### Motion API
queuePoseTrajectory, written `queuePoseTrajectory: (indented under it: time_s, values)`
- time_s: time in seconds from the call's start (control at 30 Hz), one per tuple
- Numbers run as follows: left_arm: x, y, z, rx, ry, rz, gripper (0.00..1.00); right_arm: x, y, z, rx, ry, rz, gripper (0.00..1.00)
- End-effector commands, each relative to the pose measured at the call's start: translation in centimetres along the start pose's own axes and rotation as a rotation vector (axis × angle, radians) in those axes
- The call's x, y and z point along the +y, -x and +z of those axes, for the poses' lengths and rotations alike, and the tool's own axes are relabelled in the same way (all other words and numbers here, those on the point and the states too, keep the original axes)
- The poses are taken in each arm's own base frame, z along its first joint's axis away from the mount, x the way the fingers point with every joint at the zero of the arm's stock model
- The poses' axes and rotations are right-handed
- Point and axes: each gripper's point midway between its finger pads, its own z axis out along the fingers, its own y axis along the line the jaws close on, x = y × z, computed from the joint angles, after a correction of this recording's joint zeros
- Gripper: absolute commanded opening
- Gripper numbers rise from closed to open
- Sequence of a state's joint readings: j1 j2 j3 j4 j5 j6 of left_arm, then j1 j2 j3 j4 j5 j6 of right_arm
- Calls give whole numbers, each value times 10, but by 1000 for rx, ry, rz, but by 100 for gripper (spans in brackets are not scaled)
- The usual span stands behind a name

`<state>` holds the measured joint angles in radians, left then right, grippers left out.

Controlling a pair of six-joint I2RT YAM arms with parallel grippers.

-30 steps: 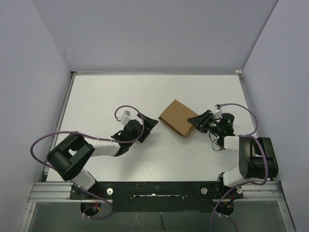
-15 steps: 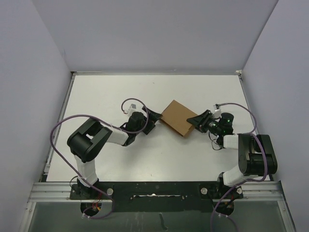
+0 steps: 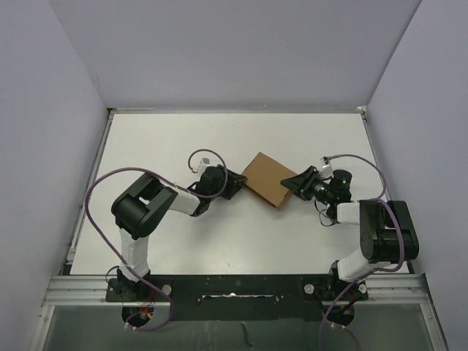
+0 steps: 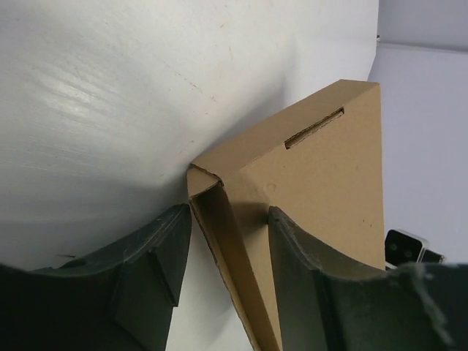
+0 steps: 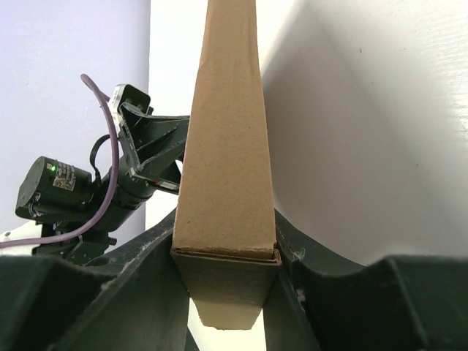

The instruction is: Fold the paper box

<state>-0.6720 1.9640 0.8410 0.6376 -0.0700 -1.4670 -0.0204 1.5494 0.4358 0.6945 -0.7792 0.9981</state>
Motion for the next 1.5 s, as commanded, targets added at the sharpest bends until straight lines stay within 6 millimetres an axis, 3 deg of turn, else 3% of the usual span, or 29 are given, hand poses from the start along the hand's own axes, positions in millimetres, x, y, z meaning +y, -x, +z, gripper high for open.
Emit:
queuePoseTrajectory:
  time_s: [0.0,0.4,0.57,0.63,0.7,0.87,0.97,1.13,1.33,1.47]
  values:
    - [-2,4,9,3,10,-28,41,20,12,5,-11,71,-98,14]
    - [7,6,11,19,11,-31,9,21,9,7,8,77,-120,13]
    - [2,5,7,26,-14,-27,8,22,9,7,7,79,-127,12]
    - [-5,5,2,32,-58,-23,13,22,10,6,4,80,-129,12]
    - [-17,5,-8,31,-113,-15,28,22,13,6,-3,81,-130,12]
    - [-32,0,-49,2,-173,34,57,21,14,5,-8,79,-131,12]
    - [-49,-14,-68,-1,-215,94,69,23,14,5,-8,89,-148,12]
    - [-74,-34,-95,-4,-368,237,68,48,20,5,-20,209,-353,8]
    - [-73,-15,-135,-103,-379,510,68,64,6,12,32,339,-698,6]
    - [-77,3,-172,-180,-419,671,70,63,-11,16,100,392,-985,13]
